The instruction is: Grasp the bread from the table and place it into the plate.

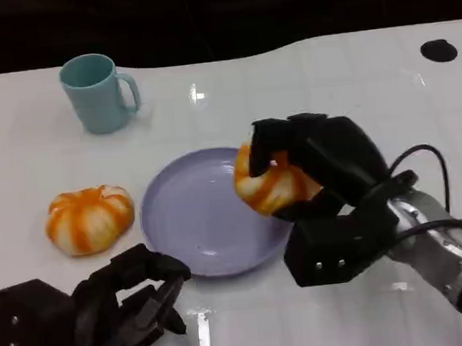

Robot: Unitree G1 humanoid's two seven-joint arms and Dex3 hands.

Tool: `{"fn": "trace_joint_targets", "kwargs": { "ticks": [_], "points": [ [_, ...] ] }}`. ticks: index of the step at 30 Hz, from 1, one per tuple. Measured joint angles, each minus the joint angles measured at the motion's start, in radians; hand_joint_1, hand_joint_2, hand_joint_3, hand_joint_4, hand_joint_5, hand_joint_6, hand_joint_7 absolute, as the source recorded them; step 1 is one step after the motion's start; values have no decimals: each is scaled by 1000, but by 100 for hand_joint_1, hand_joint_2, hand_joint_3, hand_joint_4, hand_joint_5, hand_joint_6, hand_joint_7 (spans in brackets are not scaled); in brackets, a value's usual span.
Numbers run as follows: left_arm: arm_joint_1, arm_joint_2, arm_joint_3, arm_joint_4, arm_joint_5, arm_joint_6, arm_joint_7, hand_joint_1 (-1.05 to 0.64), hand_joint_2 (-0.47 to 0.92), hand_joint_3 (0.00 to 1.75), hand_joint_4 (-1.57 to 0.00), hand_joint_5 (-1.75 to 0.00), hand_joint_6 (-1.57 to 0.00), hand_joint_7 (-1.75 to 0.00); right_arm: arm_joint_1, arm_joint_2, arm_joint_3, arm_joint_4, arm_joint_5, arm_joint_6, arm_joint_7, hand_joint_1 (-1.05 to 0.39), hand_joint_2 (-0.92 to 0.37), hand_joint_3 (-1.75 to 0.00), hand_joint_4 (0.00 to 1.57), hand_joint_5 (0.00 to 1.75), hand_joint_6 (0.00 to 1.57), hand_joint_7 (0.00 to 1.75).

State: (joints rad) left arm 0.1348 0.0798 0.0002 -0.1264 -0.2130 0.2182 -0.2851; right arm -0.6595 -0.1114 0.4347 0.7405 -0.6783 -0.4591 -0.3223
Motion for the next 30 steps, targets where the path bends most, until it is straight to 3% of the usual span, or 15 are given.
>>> {"fn": "trace_joint_targets", "kwargs": {
  "ticks": [10, 11, 12, 13, 14, 15, 17, 18, 19, 21, 24, 30],
  "points": [
    [-5, -1, -3, 3, 0, -9, 0, -42, 92, 46, -59, -175, -62, -131, -91, 91, 11, 165, 15, -22, -1, -13, -29, -126, 98, 175, 70, 175],
    [-5, -1, -3, 3, 0, -9, 0, -42, 92, 46, -59, -175, -62, -132, -98, 99, 12, 183, 16, -25, -1, -12, -29, -127, 97, 175, 74, 159],
    [-5, -1, -3, 3, 0, -8, 0, -42, 92, 46, -59, -175, -62, -132, -105, 106, 12, 201, 20, -29, 2, -13, -32, -125, 94, 175, 83, 125],
    [-5, -1, -4, 3, 1, -8, 0, -42, 92, 46, -60, -175, -62, -132, -114, 115, 12, 223, 30, -34, 13, -13, -33, -122, 93, 175, 88, 106],
    [-5, -1, -5, 3, 1, -9, 0, -42, 92, 47, -60, -175, -62, -132, -119, 120, 11, 239, 44, -37, 26, -16, -41, -106, 84, 168, 88, 85],
    [-5, -1, -7, 3, 2, -9, 0, -42, 92, 47, -59, -175, -62, -133, -124, 125, 8, 251, 58, -39, 47, -19, -51, -83, 71, 154, 81, 57],
    [-5, -1, -10, 3, 6, -9, 0, -41, 92, 47, -59, -175, -61, -132, -132, 129, 7, 265, 78, -29, 102, -23, -66, -53, 58, 129, 74, 27],
    [-5, -1, -10, 3, 7, -9, 0, -41, 92, 47, -59, -175, -61, -133, -135, 130, 7, 266, 81, -18, 129, -29, -75, -40, 35, 94, 62, 13],
    [-5, -2, -10, 3, 8, -9, 1, -41, 92, 47, -59, -175, -61, -133, -138, 128, 11, 267, 81, -8, 154, -34, -83, -29, 29, 69, 56, 7],
    [-4, -2, -12, 3, 11, -12, 1, -41, 92, 48, -59, -175, -61, -134, -146, 119, 32, 265, 72, 9, 197, -46, -90, -20, 15, 42, 41, 1],
    [-4, -3, -14, 2, 11, -14, 2, -42, 92, 48, -59, -175, -61, -134, -157, 105, 54, 253, 51, 40, 247, -57, -92, -20, 3, 44, 35, 0],
    [2, -10, -15, -7, 10, -12, 7, -43, 92, 47, -59, -175, -62, -132, -156, 76, 76, 204, 40, 67, 297, -65, -92, -26, 0, 47, 34, 0]
  ]
}}
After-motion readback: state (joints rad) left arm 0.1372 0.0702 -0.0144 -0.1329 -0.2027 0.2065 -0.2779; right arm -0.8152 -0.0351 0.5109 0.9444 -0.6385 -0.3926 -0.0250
